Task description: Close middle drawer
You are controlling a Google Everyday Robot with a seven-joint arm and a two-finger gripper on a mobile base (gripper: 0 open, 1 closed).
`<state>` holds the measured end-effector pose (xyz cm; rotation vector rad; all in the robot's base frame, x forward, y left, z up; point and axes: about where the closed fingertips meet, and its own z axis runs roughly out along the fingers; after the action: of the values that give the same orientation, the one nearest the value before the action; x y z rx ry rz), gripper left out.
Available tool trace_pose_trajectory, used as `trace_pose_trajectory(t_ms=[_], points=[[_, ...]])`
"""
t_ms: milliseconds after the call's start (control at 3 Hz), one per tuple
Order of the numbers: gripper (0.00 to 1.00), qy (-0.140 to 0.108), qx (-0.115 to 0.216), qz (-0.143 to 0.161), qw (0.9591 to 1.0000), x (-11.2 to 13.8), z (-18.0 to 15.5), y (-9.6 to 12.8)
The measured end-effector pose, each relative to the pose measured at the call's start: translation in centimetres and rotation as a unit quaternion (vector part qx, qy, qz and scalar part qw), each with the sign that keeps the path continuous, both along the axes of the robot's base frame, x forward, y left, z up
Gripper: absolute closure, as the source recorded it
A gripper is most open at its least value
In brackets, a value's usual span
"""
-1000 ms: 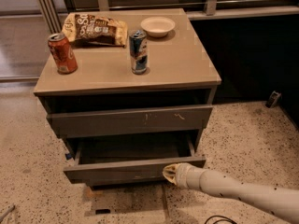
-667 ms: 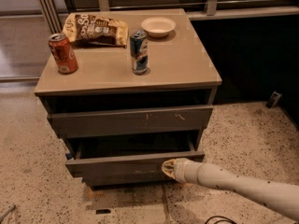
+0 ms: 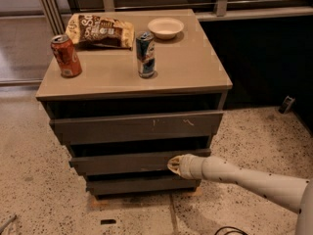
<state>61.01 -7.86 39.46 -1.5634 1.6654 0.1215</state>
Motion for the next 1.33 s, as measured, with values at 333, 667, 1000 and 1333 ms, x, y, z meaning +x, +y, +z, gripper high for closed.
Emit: trace_pose_trajectory(t_ms=[333, 667, 1000, 1333], points=[[1.0, 0.001, -0.008, 0.004, 1.0, 1.3, 0.8, 0.2], [1.0, 0.056, -0.024, 0.027, 0.9978, -0.5, 0.6, 1.0], [1.0, 0.139, -0.021, 0.048, 0.9889, -5.5, 0.2, 1.2], [1.0, 0.214, -0.005, 0.068, 0.9744, -11.4, 0.7, 1.1]])
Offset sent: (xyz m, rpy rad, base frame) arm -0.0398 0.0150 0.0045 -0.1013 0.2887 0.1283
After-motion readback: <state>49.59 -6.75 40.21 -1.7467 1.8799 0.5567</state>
